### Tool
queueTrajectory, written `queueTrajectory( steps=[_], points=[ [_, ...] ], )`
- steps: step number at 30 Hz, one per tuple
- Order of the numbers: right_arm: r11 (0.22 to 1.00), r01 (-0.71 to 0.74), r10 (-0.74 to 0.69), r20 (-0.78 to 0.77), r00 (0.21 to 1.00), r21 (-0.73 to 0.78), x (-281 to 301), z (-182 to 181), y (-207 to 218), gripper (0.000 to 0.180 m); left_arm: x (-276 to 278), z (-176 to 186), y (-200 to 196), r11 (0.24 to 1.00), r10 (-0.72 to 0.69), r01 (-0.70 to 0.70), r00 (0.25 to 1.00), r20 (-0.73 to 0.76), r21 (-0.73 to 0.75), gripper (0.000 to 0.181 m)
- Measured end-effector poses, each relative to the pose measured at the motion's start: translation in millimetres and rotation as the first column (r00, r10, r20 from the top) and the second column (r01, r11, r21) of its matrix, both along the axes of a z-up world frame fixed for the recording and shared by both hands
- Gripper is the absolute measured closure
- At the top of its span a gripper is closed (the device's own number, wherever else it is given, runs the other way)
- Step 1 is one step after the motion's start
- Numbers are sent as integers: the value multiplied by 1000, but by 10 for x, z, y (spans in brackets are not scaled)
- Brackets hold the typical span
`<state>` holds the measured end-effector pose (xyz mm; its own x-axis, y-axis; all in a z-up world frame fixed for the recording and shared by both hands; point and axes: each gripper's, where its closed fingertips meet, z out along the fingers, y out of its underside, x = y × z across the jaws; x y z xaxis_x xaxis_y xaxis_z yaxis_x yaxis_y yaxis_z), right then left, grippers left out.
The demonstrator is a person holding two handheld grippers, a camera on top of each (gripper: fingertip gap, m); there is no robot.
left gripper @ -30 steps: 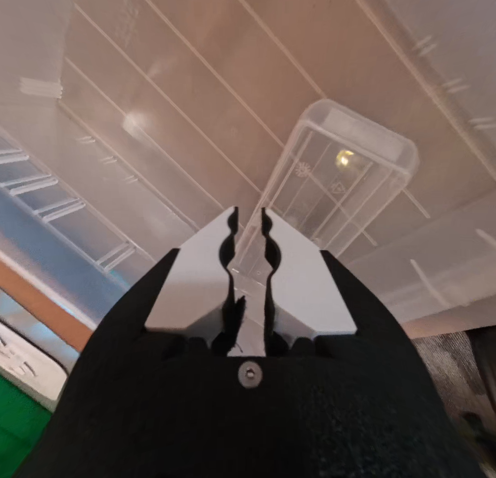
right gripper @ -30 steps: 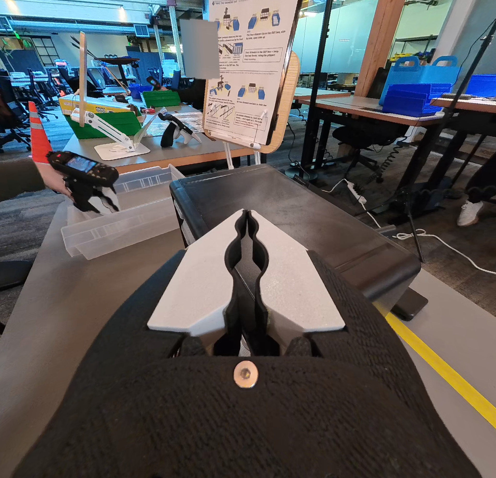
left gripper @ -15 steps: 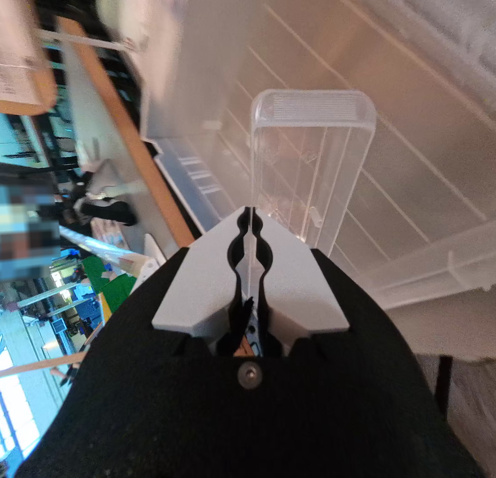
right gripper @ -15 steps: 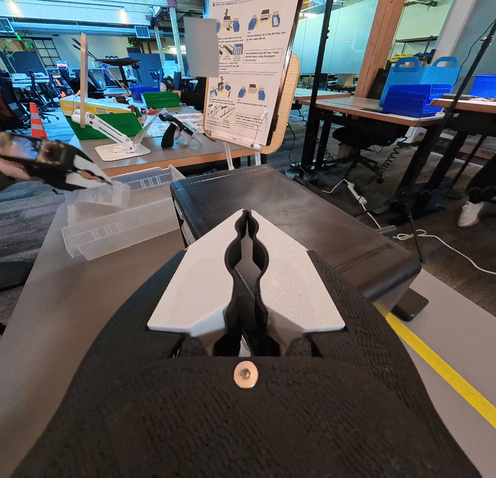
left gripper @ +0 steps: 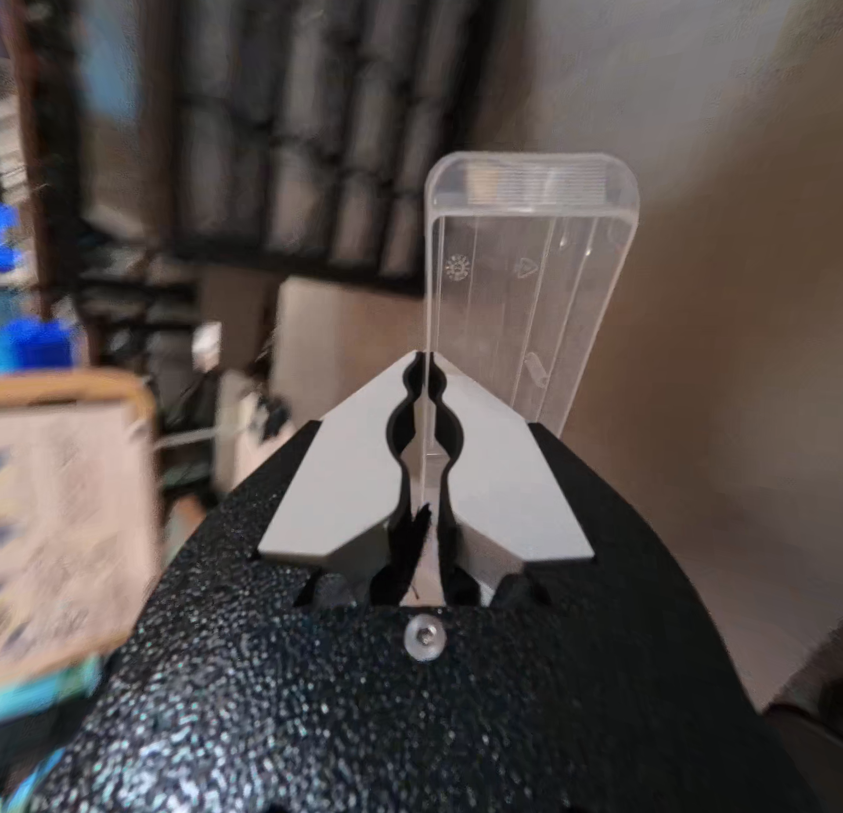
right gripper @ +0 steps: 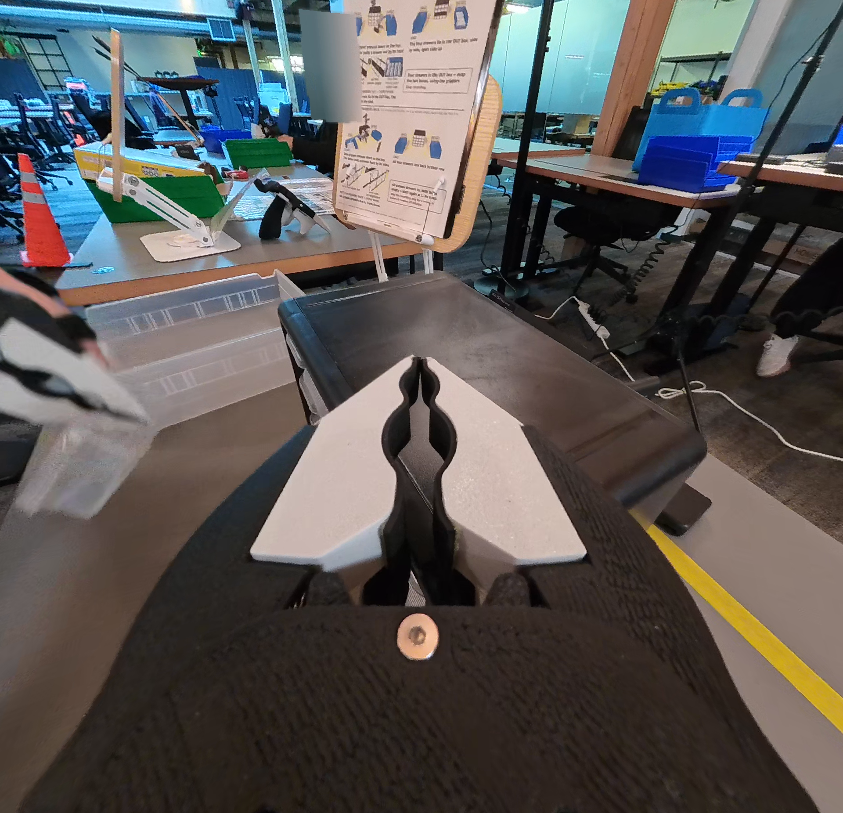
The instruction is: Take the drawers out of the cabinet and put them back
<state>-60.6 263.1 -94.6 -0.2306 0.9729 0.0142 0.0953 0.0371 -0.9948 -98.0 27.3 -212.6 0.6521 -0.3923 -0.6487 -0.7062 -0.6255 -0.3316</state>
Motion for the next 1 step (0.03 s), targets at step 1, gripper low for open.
queueTrajectory(
  steps=[1],
  points=[
    [1000, 3, -3, 3, 1000, 4, -2, -3, 0, 180, 186, -172, 85, 996, -58, 62, 996, 65, -63, 181]
  ],
)
